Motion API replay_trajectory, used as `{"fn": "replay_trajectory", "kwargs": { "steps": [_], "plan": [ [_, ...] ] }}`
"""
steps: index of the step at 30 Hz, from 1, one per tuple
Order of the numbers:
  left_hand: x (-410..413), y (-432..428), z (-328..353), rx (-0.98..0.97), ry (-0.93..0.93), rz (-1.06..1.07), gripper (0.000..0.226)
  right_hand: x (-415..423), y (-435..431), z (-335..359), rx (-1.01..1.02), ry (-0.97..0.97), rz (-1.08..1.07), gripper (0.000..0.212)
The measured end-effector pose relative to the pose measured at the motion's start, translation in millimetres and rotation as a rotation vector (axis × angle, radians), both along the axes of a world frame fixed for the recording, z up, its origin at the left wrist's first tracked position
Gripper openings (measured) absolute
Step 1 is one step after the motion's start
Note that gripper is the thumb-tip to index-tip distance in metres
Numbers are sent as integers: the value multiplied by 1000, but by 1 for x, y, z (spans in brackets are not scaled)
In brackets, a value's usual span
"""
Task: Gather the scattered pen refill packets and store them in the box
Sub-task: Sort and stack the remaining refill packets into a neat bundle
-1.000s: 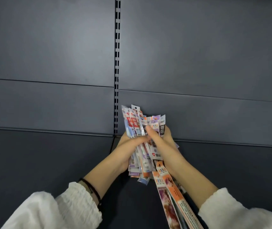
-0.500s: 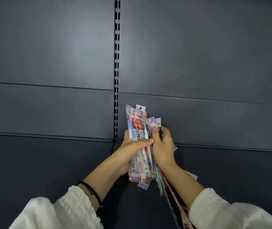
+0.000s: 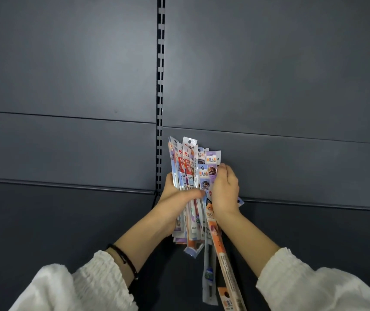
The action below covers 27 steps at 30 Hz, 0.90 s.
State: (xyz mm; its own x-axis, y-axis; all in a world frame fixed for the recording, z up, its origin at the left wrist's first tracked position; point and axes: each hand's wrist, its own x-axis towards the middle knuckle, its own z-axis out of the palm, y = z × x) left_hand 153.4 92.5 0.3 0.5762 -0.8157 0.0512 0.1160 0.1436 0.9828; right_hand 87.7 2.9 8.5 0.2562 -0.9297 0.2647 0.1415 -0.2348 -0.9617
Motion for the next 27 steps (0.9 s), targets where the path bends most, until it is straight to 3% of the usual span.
{"fn": "replay_trajectory", "kwargs": {
  "steps": [5,11,17,20,23,27],
  "plan": [
    [2,4,4,-53,-23,47,62,-8,2,13,23,-8,129,31],
    [11,11,7,-117,-86,128,61,-28,0,17,-61,229,371,42],
    [12,13,5,-168,-91,160,61,-40,-8,-5,-333,503,637,104],
    [14,16,4,-199,-74,175,61,-43,-10,-11,-442,625,657,120],
    [17,19,8,-236,-107,197,64,-46,-10,-1,-440,527,597,108],
    [15,21,15,-249,-98,138,69,-50,-6,20,-355,323,533,66]
  ]
}}
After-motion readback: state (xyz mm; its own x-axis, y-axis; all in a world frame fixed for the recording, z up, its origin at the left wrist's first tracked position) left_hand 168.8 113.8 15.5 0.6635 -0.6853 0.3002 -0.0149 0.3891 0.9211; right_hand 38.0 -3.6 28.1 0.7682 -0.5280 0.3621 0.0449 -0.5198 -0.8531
